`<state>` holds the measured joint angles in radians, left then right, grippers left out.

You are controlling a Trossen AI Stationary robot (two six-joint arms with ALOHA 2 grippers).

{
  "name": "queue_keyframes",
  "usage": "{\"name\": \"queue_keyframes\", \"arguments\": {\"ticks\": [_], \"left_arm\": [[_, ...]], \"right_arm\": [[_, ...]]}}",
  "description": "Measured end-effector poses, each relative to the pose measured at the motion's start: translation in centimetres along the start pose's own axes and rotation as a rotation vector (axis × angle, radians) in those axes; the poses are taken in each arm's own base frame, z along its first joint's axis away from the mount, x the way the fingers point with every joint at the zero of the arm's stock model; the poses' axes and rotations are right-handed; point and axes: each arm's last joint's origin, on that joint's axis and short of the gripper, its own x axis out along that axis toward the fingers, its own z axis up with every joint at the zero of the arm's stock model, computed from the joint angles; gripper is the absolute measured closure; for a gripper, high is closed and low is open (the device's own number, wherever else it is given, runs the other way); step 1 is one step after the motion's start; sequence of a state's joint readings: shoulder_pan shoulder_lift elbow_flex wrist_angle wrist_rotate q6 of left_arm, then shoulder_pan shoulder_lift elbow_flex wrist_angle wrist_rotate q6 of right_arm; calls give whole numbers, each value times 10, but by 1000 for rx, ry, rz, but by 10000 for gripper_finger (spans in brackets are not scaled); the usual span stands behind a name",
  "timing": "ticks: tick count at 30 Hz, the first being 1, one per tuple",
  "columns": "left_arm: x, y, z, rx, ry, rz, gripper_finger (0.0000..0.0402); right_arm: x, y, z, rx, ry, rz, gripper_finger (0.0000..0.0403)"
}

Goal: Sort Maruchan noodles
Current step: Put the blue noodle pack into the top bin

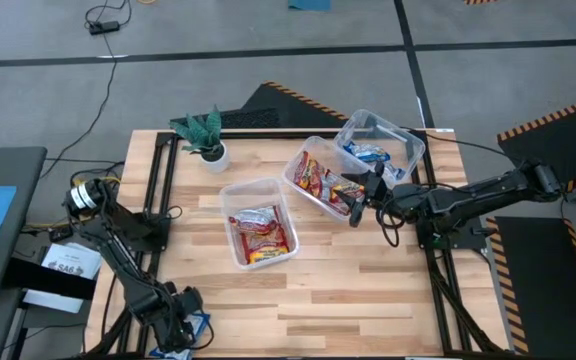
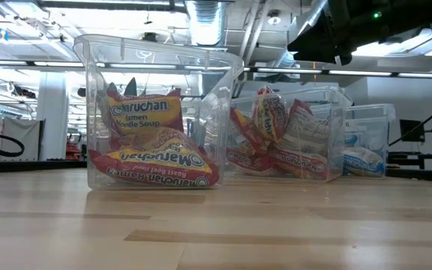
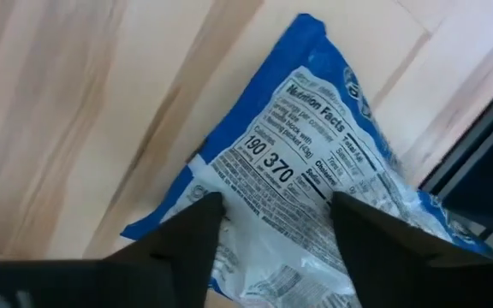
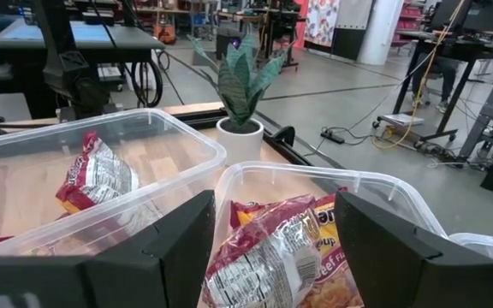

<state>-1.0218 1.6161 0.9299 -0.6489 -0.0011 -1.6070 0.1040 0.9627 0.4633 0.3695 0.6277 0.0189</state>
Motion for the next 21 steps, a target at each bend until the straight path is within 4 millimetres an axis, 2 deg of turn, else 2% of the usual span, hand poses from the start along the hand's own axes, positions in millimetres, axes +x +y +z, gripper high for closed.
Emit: {"name": "queue_keyframes", "arguments": {"ticks": [3, 7, 8, 13, 21], "left_arm": [[1, 3, 1, -6, 10, 30, 244], [1, 3, 4, 30, 8, 34, 369], [0, 3, 5, 34, 0, 33, 383], [-9, 4, 16, 80, -64, 3, 400], [-50, 6, 28, 112, -246, -162, 401]], "right_arm": [[0, 0, 0, -1, 2, 0, 140], [0, 0, 0, -2, 2, 0, 140], [0, 0, 0, -1, 2, 0, 140], [0, 0, 0, -1, 2, 0, 140], [0, 0, 0, -3, 4, 0, 140]]}}
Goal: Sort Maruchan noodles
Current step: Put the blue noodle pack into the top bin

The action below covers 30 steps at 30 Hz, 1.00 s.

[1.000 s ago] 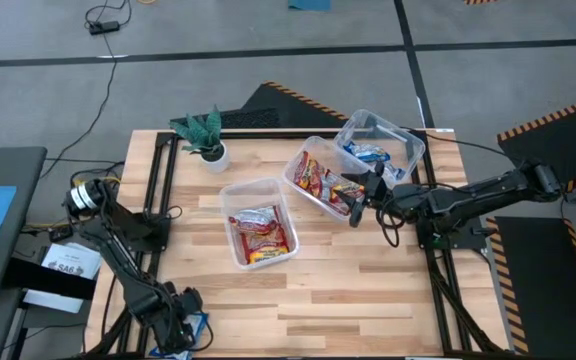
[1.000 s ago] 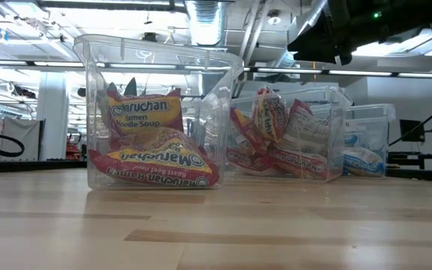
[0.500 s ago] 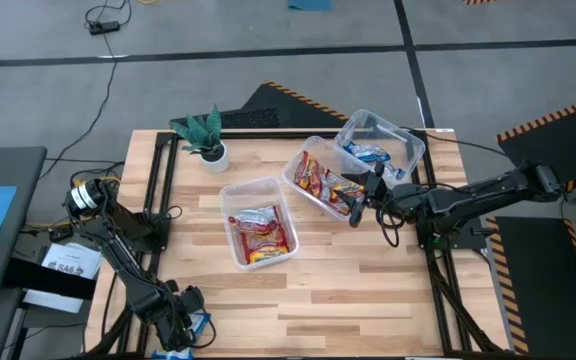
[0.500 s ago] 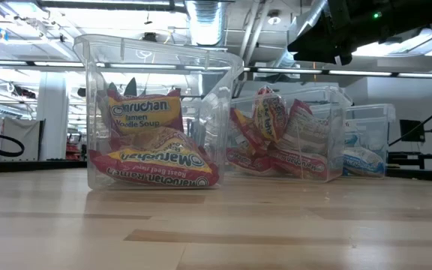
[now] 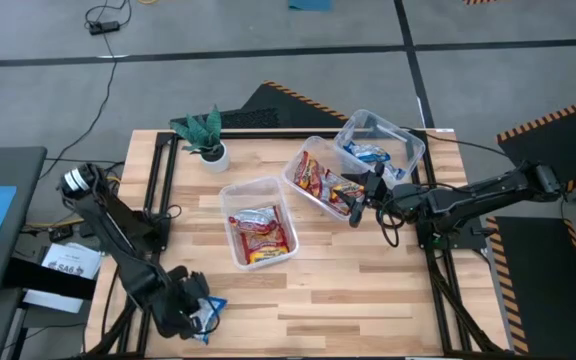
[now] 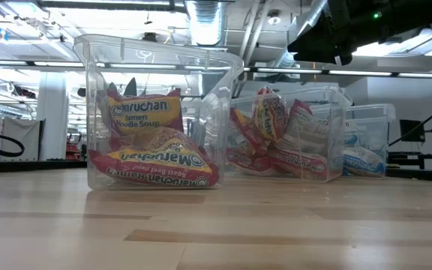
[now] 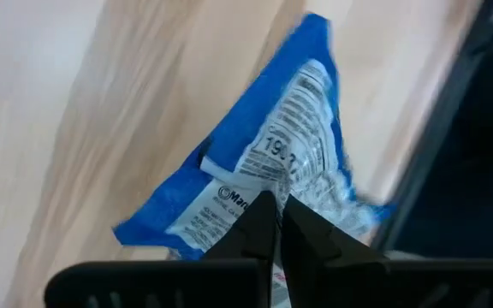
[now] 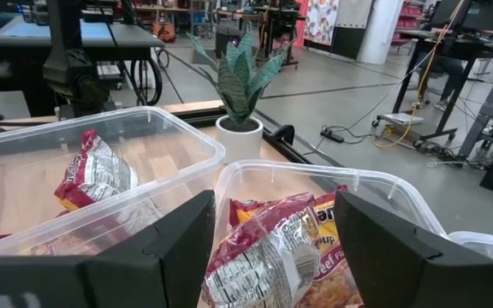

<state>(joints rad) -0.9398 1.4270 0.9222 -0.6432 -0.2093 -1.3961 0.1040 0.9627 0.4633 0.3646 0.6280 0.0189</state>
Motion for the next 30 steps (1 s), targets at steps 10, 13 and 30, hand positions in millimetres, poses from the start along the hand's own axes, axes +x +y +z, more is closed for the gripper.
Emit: {"name": "queue_keyframes", "arguments": {"ticks": [10, 13, 30], "left_arm": [[-39, -3, 15, 5, -170, -184, 401], [-48, -8, 23, 11, -211, -286, 401], [-97, 22, 142, 371, -432, -367, 401]], "right_arm": [[0, 0, -1, -3, 5, 0, 140], [0, 0, -1, -3, 5, 0, 140], [-8, 3, 15, 32, -114, 87, 140]]}}
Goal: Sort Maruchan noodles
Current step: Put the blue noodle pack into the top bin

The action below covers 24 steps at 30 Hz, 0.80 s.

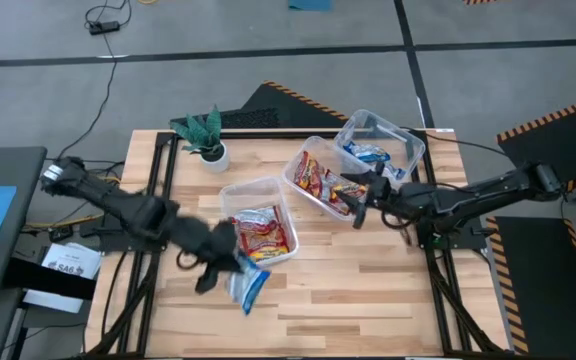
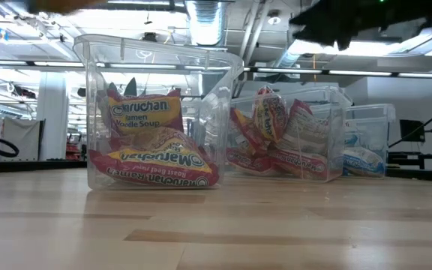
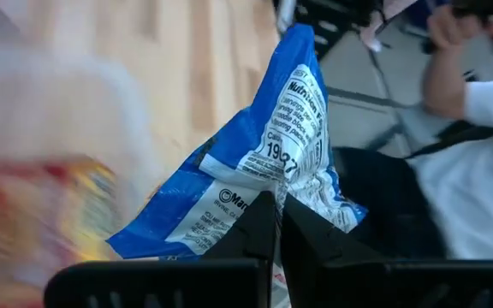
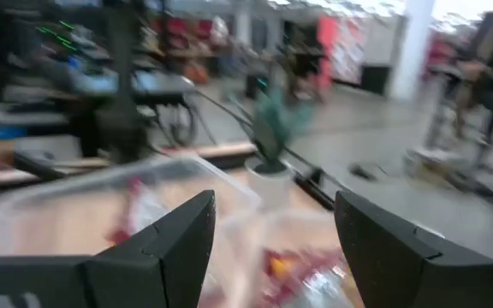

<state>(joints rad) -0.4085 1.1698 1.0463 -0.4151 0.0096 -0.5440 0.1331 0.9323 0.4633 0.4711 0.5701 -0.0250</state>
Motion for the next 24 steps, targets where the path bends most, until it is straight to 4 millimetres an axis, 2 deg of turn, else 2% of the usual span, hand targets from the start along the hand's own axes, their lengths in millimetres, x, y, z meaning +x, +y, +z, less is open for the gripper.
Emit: {"name": "queue_keyframes", "arguments": {"ticks": [7, 12, 17, 24], "left_arm": [[-31, 44, 59, 255, -150, 156, 402], [-51, 81, 91, 328, -278, 317, 401], [-48, 126, 116, 368, -395, 365, 402], [-20, 207, 145, 363, -534, 442, 401]], "right_arm": [[-27, 10, 20, 12, -110, 146, 140], [-43, 17, 28, -5, -154, 228, 140], [-50, 22, 31, -38, -181, 270, 140], [-51, 23, 32, -37, -188, 278, 140]]}}
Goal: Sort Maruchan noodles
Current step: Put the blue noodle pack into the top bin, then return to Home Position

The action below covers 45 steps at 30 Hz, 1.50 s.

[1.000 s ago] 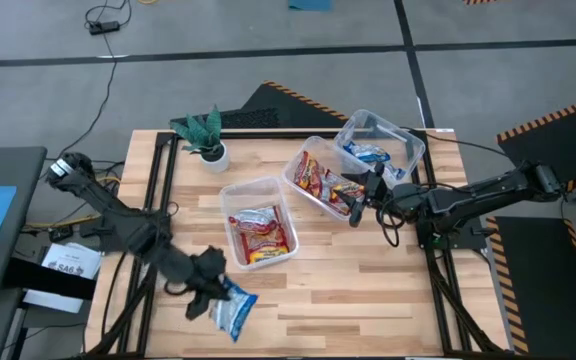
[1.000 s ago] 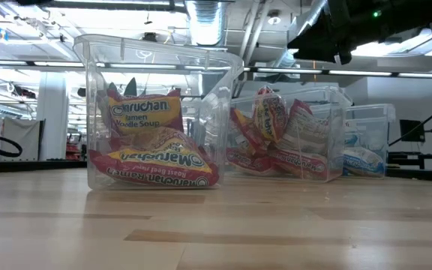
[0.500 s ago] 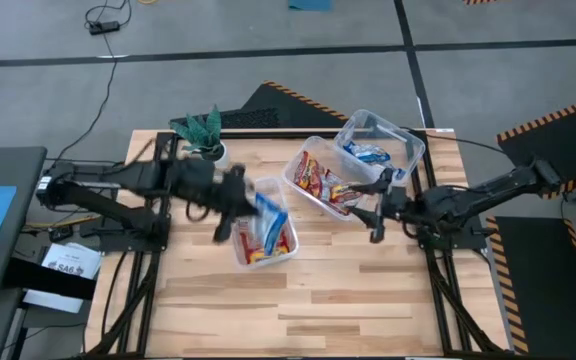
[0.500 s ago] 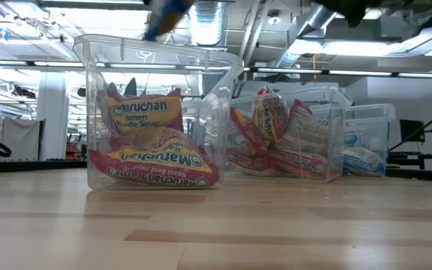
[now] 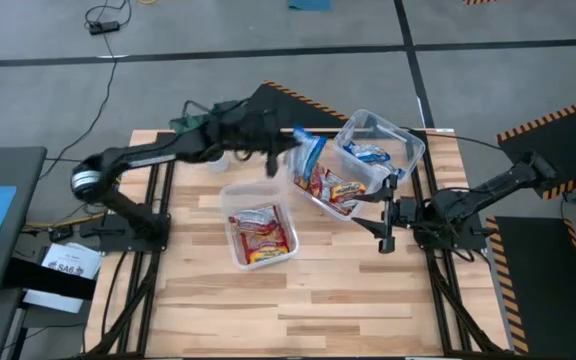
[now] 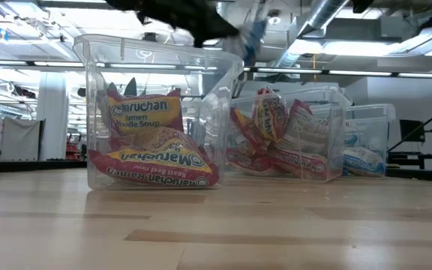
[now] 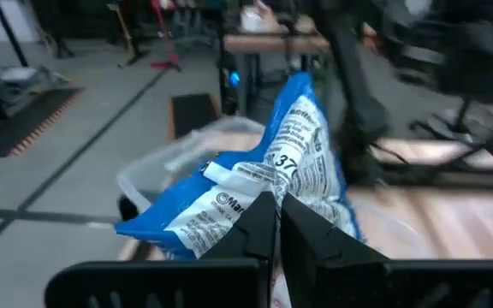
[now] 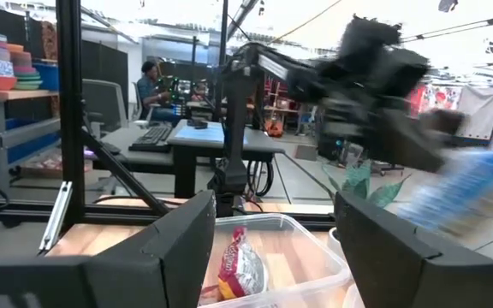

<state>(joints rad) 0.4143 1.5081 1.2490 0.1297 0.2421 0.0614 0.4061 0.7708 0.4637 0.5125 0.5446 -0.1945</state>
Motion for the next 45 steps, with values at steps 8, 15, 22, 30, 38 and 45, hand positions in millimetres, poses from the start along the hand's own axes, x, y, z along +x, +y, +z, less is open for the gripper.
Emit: {"name": "queue_keyframes", "arguments": {"ticks": [8, 15, 22, 30, 38, 45], "left_arm": [[89, 61, -20, -101, -83, -11, 402], [167, 83, -26, -133, -156, -60, 401], [221, 74, -35, -137, -246, -112, 402], [230, 68, -50, -156, -302, -67, 387], [225, 74, -36, -239, -294, -129, 276], [187, 99, 7, -378, -206, -222, 182]], "right_arm": [[0, 0, 0, -21, -4, -2, 140], [0, 0, 0, -23, -2, -3, 140], [0, 0, -1, -21, 5, 0, 140], [-1, 3, -1, -21, 11, 14, 140], [-1, 2, -1, -20, 10, 13, 140], [-1, 2, -1, -17, 11, 13, 140]]}}
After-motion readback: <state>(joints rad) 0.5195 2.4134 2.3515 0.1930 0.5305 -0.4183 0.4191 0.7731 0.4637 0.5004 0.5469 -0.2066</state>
